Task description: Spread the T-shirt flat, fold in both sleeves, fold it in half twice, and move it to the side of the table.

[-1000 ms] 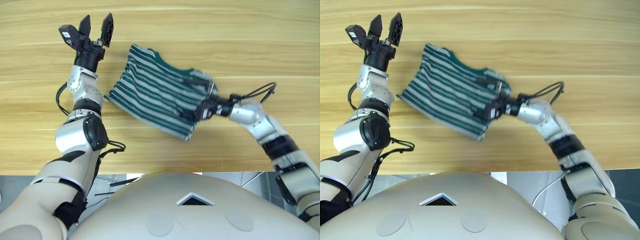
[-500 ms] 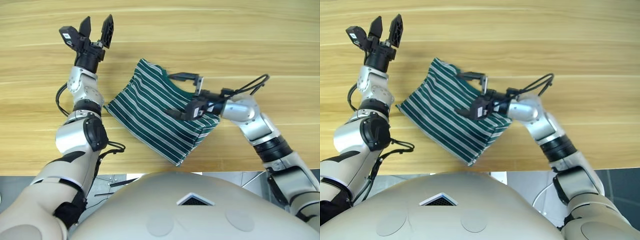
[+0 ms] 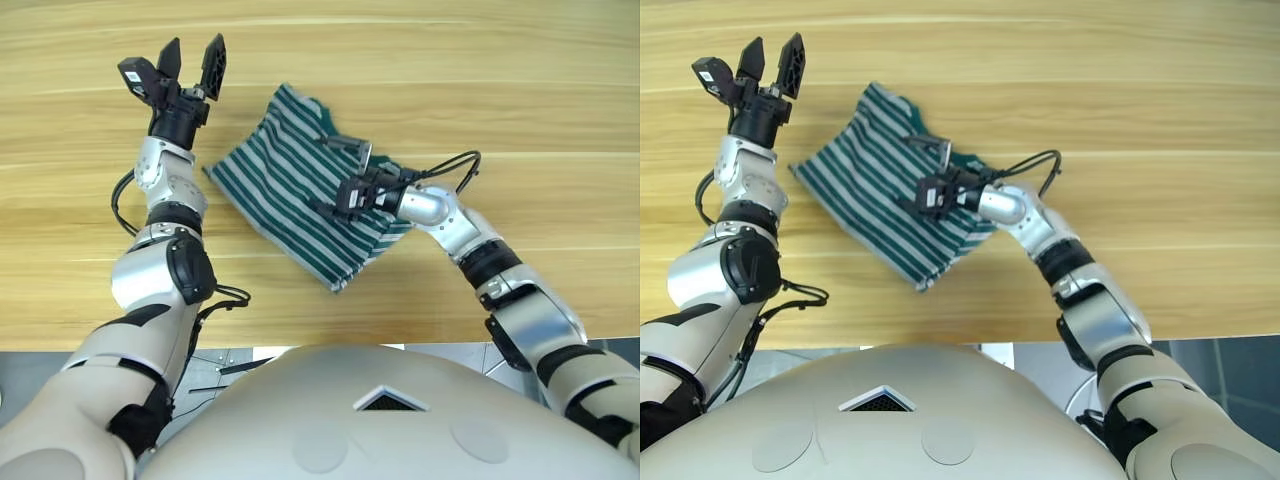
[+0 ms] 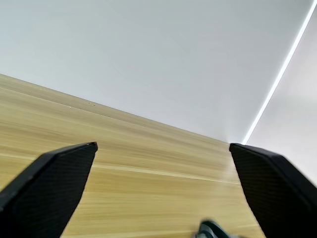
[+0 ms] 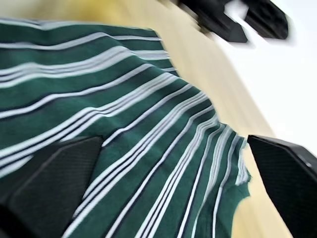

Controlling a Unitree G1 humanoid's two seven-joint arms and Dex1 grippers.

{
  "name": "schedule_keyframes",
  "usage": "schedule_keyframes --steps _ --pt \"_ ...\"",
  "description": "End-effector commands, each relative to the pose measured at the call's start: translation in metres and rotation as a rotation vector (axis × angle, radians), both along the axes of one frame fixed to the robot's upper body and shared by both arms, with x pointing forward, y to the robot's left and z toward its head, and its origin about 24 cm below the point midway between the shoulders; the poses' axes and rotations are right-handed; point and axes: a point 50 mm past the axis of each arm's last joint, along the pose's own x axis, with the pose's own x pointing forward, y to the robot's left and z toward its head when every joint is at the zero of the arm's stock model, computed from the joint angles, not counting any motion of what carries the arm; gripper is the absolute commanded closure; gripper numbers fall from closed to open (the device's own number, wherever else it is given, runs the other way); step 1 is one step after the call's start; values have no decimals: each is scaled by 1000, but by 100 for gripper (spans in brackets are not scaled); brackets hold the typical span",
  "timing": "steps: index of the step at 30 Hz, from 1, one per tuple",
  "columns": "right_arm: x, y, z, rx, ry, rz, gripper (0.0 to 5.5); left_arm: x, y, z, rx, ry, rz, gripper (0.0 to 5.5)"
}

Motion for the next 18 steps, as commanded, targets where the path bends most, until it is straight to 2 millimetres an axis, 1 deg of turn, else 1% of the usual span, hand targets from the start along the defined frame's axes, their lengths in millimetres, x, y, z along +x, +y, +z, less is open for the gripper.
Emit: schedule_keyframes --steps 1,3,7,9,11,13,15,18 --pt "12 -29 -26 12 24 -388 10 -2 1 0 12 -11 1 54" --pt "10 -27 -31 78 30 -479 10 -3 2 0 14 -14 1 54" --pt "-5 -12 -40 174 73 -546 10 -4 1 -1 16 -19 -2 54" --pt "-18 1 -43 199 77 -522 10 -4 1 -1 17 -21 -3 54" --pt "-30 11 -41 261 103 -543 10 -5 0 -2 18 -22 -6 54" --pt "-41 20 -32 343 124 -576 10 -5 0 -2 20 -24 -8 54" --pt "-50 26 -18 417 144 -592 10 -5 0 -2 22 -25 -10 54" --pt "-57 29 4 488 170 -600 10 -6 -1 -3 24 -25 -13 54"
